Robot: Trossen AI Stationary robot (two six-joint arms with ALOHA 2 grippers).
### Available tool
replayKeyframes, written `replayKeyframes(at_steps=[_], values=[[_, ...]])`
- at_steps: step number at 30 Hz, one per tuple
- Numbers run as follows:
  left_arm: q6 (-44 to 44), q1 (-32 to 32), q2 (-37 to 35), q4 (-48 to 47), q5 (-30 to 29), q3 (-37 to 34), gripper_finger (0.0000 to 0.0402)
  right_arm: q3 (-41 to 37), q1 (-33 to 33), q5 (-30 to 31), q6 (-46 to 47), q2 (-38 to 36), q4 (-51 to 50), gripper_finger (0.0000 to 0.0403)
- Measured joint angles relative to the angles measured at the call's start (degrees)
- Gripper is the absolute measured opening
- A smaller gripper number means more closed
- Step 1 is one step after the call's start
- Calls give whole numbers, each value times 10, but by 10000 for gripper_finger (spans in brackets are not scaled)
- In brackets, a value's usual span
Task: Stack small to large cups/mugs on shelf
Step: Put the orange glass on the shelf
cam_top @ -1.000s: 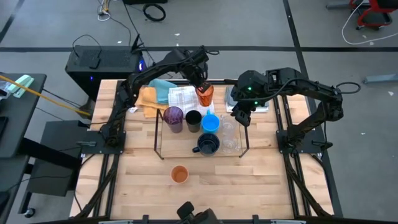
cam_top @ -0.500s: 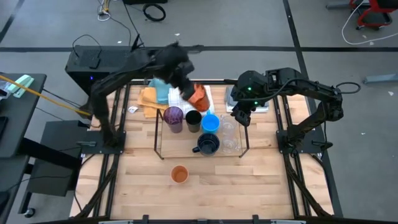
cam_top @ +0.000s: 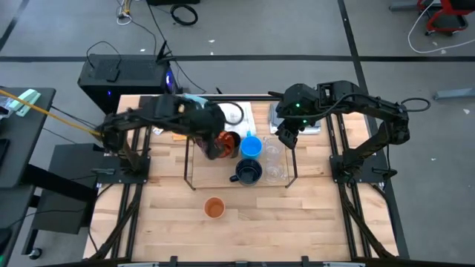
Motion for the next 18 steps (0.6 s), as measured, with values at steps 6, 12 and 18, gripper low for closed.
replayKeyframes(at_steps=[6, 12, 18], values=[[-72, -18, 36, 0, -17, 0, 14, 0, 0, 0, -32, 0, -1, 119], [-147, -23, 73, -1, 8, -23, 14, 0, 0, 0, -65, 0, -1, 119], [-225, -18, 87, 0, 51, -28, 14, 0, 2, 0, -91, 0, -1, 119]])
